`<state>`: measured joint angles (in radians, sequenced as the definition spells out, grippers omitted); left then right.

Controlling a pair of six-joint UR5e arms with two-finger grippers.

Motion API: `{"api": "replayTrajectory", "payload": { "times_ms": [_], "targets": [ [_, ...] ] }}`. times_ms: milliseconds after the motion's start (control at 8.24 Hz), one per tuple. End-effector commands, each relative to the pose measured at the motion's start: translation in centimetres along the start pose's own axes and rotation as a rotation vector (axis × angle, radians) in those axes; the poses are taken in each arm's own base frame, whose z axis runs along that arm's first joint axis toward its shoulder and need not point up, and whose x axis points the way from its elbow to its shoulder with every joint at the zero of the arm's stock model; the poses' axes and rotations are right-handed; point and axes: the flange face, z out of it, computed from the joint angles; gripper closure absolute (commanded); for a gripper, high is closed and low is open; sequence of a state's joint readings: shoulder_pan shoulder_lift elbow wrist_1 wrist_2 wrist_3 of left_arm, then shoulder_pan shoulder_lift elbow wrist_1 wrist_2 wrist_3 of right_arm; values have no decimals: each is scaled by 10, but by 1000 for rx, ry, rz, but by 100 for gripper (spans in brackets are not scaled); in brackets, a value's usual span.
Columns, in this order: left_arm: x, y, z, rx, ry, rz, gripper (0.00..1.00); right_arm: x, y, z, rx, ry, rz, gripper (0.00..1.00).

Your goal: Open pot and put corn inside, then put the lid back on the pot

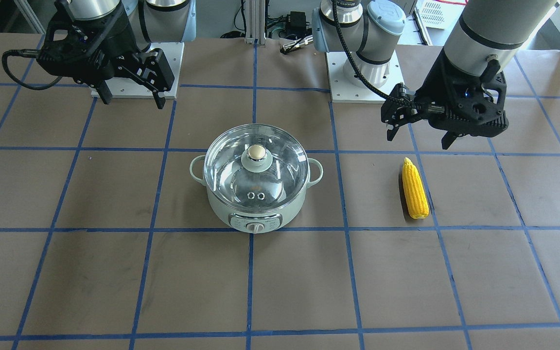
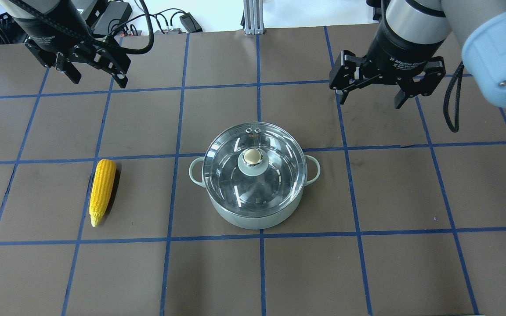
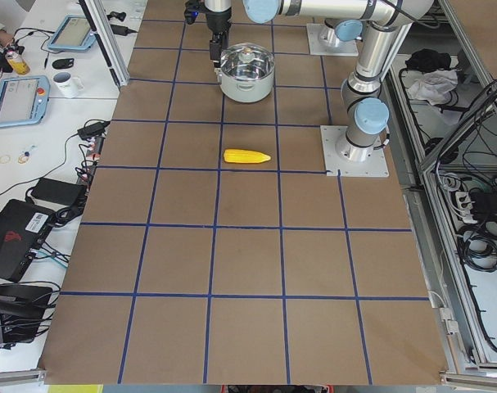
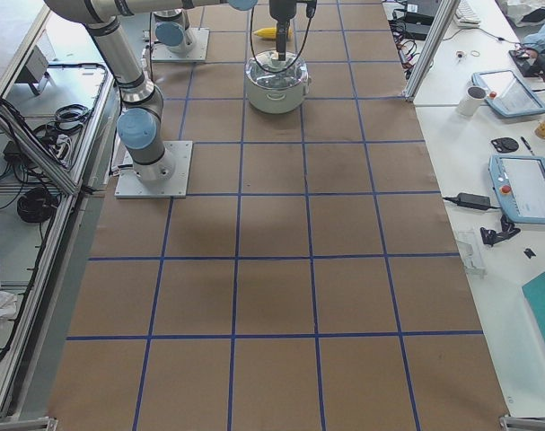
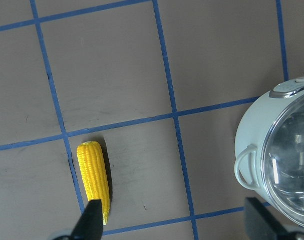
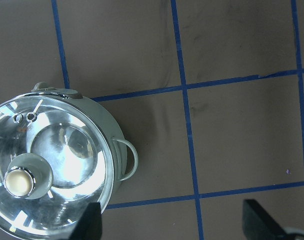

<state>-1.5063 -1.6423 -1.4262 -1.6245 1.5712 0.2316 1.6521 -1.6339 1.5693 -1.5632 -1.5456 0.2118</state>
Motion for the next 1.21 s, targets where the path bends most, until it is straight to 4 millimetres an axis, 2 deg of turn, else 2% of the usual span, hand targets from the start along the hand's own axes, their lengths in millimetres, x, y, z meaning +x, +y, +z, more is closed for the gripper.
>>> {"api": "replayTrajectory", "payload": {
  "times_ms": [0, 364, 486, 729, 850, 1093],
  "targets": [
    [0, 1, 0, -1, -1, 2, 0, 0, 0, 0, 0, -1, -2, 0],
    [0, 4, 1, -11, -3, 2, 0, 1, 0, 0, -2, 6, -1, 0],
    [-12, 5, 10, -33, -15, -4, 0, 1, 0, 1, -3, 9, -3, 0],
    [-40, 9, 55, -110, -49, -29, 0, 2, 4, 4, -41, 22, -10, 0],
    [-64, 11, 71, -117, -41, -10, 0, 3, 5, 4, -40, 29, -10, 0],
    [-117, 26, 104, -177, -3, -46, 0, 5, 5, 3, -37, 57, -20, 0]
  ]
}}
